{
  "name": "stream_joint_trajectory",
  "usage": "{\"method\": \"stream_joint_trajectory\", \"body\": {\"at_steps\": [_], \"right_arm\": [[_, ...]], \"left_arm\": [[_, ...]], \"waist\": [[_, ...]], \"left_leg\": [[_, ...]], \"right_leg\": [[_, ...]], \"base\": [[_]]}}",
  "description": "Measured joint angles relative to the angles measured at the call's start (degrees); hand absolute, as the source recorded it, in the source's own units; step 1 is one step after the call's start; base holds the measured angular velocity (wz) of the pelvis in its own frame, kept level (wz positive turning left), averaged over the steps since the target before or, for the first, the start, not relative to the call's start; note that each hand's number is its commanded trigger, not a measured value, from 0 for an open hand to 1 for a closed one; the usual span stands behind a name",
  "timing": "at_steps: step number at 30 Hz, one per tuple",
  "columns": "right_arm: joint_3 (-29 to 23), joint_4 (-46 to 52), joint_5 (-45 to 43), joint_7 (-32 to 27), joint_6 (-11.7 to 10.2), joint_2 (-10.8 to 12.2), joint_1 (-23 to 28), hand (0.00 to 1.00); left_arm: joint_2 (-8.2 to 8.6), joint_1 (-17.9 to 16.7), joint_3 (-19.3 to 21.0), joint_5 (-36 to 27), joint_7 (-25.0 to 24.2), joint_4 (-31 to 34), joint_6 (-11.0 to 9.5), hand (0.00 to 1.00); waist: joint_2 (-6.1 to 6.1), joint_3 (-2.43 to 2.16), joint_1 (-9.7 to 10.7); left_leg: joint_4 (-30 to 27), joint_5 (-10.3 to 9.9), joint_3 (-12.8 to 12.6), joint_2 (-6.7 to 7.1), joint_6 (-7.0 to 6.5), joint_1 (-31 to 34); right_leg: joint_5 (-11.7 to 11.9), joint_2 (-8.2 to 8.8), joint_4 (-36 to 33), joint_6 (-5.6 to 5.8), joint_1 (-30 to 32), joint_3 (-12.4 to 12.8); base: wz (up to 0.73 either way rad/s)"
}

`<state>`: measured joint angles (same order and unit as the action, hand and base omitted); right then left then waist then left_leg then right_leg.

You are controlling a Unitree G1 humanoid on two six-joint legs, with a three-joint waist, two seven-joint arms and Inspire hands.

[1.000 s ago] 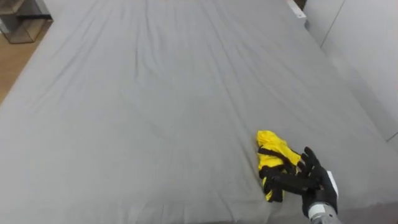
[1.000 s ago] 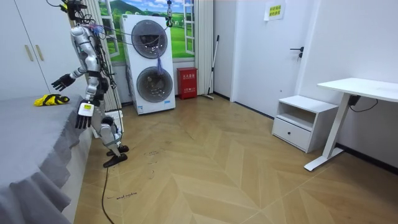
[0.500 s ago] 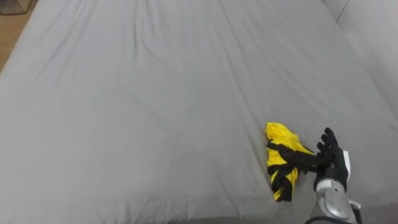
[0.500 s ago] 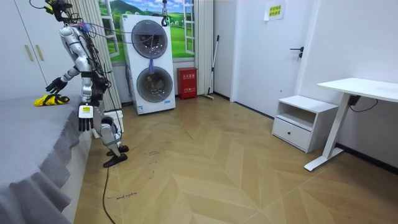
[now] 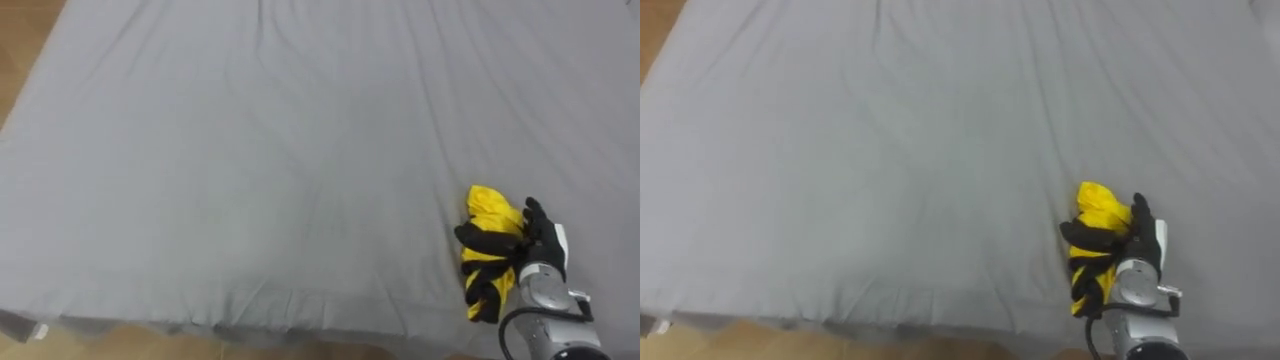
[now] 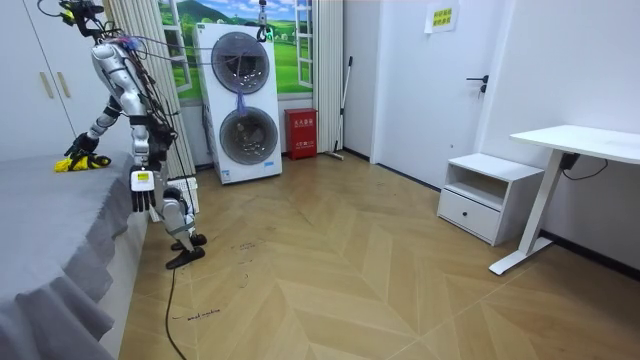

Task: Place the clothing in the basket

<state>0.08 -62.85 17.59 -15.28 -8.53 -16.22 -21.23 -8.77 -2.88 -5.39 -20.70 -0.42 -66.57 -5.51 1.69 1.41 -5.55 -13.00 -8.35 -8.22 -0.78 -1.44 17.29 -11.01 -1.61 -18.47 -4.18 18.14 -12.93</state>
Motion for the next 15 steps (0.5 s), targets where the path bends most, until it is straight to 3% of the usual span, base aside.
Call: {"method": "stream_joint_trajectory", "body": {"at_steps": [1,2,3,5,9,15], "right_arm": [[0.0,-1.2,-0.1,0.1,0.0,0.0,-0.1,1.00],[0.0,-2.6,-1.2,0.3,-0.2,-0.4,0.1,1.00],[0.3,-3.7,-2.4,0.2,-0.6,-1.0,-0.4,1.00],[0.5,-5.7,-3.0,-0.3,-0.8,-2.3,-1.7,1.00],[0.4,-9.0,-4.3,-1.2,-0.2,-3.8,-3.0,1.00],[0.6,-8.2,-6.1,-1.2,0.0,-3.7,-3.2,1.00]], "left_arm": [[0.07,0.2,-0.1,0.0,0.1,0.0,0.1,0.00],[0.01,0.5,-0.4,0.0,0.1,0.1,0.1,0.00],[0.02,0.7,-0.3,0.0,0.1,0.1,0.2,0.00],[0.01,1.1,-0.4,0.1,0.1,0.0,0.3,0.00],[-0.25,1.1,-0.4,0.1,0.1,-0.5,0.6,0.00],[-0.27,1.1,-0.5,0.0,0.2,-0.4,0.7,0.00]], "waist": [[-0.38,0.35,-0.2],[-0.06,0.47,-0.8],[-0.22,0.41,-1.1],[-0.95,0.56,-0.6],[-0.89,0.60,-1.0],[-0.80,0.64,-1.1]], "left_leg": [[-0.1,0.1,1.3,-0.20,0.06,-0.2],[-0.4,0.0,4.2,0.34,0.16,0.3],[-0.6,-0.1,5.7,0.52,0.65,1.0],[0.0,0.0,5.9,0.42,0.90,1.2],[0.6,0.2,5.5,0.27,1.18,0.6],[1.0,0.3,5.1,0.42,1.07,0.2]], "right_leg": [[-0.8,0.27,-1.8,1.52,1.3,-0.5],[0.8,1.94,1.3,1.60,3.3,-0.2],[2.7,2.93,1.9,-1.24,3.6,-2.1],[3.1,2.73,2.8,-1.86,3.0,-3.4],[3.3,2.49,3.8,-1.90,1.9,-4.5],[3.4,2.48,4.4,-1.81,1.6,-4.2]], "base": [[-0.07],[-0.09],[-0.04],[0.15],[0.14],[-0.01]]}}
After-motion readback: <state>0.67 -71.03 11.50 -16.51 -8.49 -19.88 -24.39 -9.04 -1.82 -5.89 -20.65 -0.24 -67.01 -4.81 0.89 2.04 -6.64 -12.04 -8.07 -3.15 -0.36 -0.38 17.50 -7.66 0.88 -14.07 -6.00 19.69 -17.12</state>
